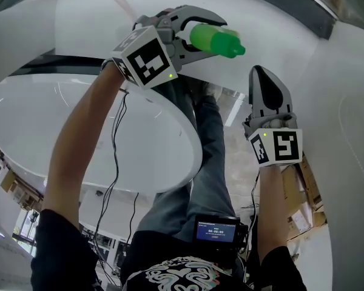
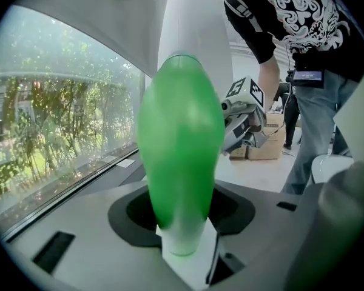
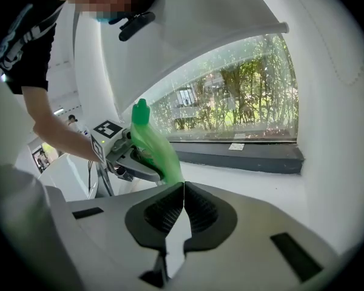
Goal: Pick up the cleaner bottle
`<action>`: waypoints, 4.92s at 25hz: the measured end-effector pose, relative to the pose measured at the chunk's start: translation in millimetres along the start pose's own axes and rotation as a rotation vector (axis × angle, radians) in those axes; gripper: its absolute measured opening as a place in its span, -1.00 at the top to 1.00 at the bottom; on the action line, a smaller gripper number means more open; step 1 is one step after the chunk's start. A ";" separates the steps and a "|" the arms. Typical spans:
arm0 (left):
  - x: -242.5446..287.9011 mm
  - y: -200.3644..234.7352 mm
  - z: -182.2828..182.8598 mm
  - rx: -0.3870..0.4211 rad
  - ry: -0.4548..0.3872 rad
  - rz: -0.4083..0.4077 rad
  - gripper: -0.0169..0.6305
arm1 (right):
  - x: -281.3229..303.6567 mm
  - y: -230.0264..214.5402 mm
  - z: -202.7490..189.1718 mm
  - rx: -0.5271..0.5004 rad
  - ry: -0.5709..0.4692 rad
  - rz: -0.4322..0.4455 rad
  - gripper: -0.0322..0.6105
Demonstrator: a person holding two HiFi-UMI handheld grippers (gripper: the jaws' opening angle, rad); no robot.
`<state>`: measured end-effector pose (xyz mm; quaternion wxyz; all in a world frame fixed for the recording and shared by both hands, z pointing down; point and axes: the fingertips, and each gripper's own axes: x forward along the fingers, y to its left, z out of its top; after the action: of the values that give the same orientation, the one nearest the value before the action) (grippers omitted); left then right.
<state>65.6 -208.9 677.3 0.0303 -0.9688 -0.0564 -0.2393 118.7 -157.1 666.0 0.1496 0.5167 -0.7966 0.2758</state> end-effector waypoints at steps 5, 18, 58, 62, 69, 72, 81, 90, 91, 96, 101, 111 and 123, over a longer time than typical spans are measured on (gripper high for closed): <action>1.1 8.7 -0.1 -0.097 0.012 0.124 0.32 | -4.9 -0.3 2.2 -0.005 -0.007 -0.007 0.81; -13.3 0.8 19.8 -0.242 -0.006 0.333 0.33 | -25.6 2.6 10.2 0.001 -0.042 -0.024 0.82; -150.0 -73.6 168.0 -0.355 -0.143 0.620 0.33 | -142.4 76.8 115.5 -0.051 -0.124 -0.073 0.82; -171.9 -77.3 188.2 -0.359 -0.174 0.656 0.33 | -156.6 88.7 136.5 -0.062 -0.159 -0.083 0.82; -205.9 -95.4 223.1 -0.350 -0.184 0.688 0.33 | -187.8 113.0 154.0 -0.114 -0.185 -0.110 0.81; -220.4 -103.3 240.2 -0.374 -0.207 0.708 0.33 | -203.6 122.7 163.8 -0.130 -0.196 -0.130 0.82; -258.1 -139.6 293.5 -0.375 -0.244 0.734 0.33 | -262.4 156.8 190.3 -0.138 -0.253 -0.168 0.82; -289.3 -163.8 336.9 -0.361 -0.267 0.758 0.33 | -312.2 179.4 216.4 -0.148 -0.313 -0.209 0.81; -293.8 -169.2 340.0 -0.362 -0.251 0.758 0.33 | -318.4 182.7 218.5 -0.152 -0.318 -0.211 0.82; -312.7 -191.0 358.8 -0.358 -0.202 0.756 0.33 | -350.3 197.1 227.0 -0.150 -0.346 -0.233 0.82; -325.7 -212.5 383.7 -0.353 -0.211 0.767 0.33 | -374.9 206.1 231.1 -0.143 -0.362 -0.251 0.82; -337.7 -234.4 418.0 -0.352 -0.235 0.764 0.33 | -404.1 221.4 262.3 -0.155 -0.412 -0.280 0.82; -344.2 -245.2 427.2 -0.347 -0.252 0.751 0.33 | -412.5 237.2 269.1 -0.168 -0.435 -0.284 0.82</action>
<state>-70.7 38.4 146.8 -0.0551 -0.9345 0.3380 -0.0972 90.1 63.1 166.4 0.0545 0.6561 -0.7497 0.0673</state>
